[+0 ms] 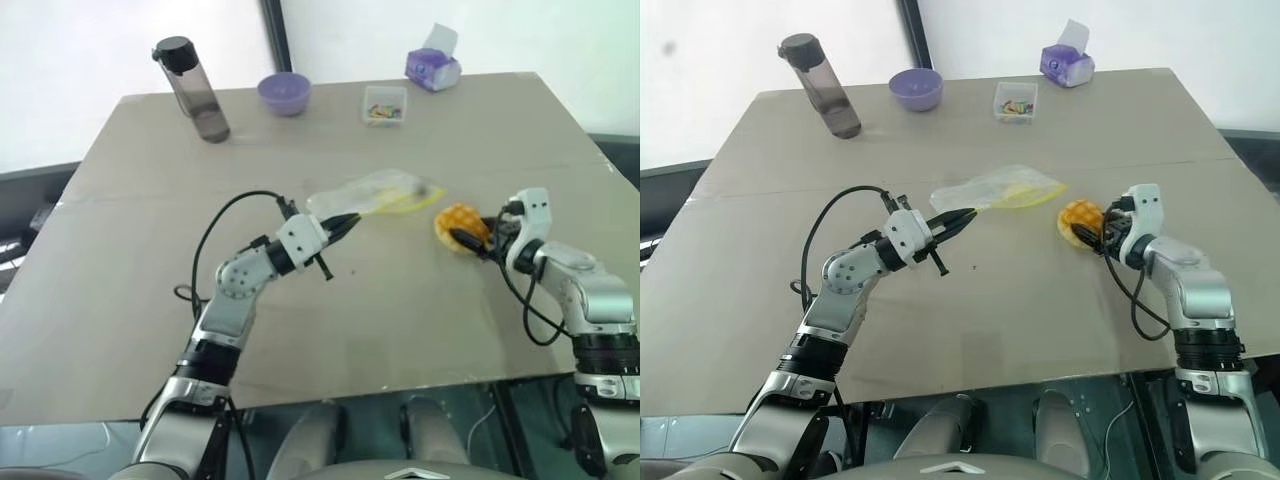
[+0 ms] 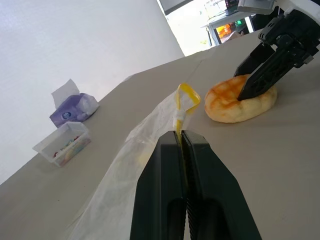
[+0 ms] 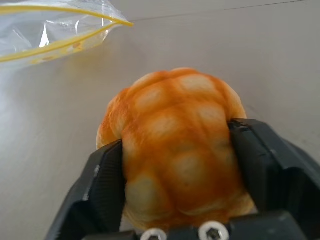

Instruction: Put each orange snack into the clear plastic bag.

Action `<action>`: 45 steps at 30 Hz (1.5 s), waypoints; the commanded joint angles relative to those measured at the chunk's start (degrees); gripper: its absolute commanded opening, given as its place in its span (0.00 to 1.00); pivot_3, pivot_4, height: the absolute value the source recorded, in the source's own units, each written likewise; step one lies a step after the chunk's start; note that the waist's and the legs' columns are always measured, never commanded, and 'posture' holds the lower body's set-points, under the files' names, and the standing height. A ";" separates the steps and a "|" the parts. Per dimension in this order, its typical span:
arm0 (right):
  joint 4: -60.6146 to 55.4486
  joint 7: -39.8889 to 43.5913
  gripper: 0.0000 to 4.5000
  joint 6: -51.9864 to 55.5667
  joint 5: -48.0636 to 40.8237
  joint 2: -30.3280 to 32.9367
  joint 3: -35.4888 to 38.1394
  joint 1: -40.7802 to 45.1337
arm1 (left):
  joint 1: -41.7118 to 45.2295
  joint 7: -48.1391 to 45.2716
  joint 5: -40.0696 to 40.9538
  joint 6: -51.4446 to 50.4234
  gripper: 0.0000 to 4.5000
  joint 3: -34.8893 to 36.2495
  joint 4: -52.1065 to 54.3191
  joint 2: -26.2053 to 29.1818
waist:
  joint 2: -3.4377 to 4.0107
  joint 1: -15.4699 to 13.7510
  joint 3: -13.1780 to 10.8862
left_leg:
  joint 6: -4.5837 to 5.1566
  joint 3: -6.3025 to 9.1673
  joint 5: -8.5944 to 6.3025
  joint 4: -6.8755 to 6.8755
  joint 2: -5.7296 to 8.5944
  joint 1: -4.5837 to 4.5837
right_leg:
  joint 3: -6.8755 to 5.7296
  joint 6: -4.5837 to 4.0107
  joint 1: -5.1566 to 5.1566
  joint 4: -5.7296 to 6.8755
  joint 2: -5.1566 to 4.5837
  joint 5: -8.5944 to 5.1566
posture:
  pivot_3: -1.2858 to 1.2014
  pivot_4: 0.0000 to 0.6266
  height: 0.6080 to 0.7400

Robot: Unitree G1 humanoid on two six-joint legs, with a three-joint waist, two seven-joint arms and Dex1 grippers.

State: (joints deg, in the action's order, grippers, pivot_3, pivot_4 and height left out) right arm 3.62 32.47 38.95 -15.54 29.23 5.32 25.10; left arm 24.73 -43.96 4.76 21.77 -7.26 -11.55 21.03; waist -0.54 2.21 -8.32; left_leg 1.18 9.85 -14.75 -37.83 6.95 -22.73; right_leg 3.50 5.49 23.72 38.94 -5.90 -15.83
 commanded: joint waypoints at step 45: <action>-6.15 12.76 0.00 17.78 -19.66 5.80 0.38 10.18 | -0.57 -0.02 1.35 1.34 0.00 -2.15 2.74 -1.66 | -0.01 -0.37 -0.02 | 0.03 0.10 -0.02 -0.08 0.04 -0.11 | -0.14 0.00 -0.04 -0.07 -0.09 0.00 | 0.52 0.24 1.00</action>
State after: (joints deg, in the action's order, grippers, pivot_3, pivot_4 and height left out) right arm -1.94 44.74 57.15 -33.76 35.38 4.38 33.60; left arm 24.45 -43.13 4.81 22.73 -9.17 -11.78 19.30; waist -0.55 1.84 -8.34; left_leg 1.21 9.94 -14.77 -37.91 6.99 -22.84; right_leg 3.37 5.50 23.68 38.87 -5.99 -15.83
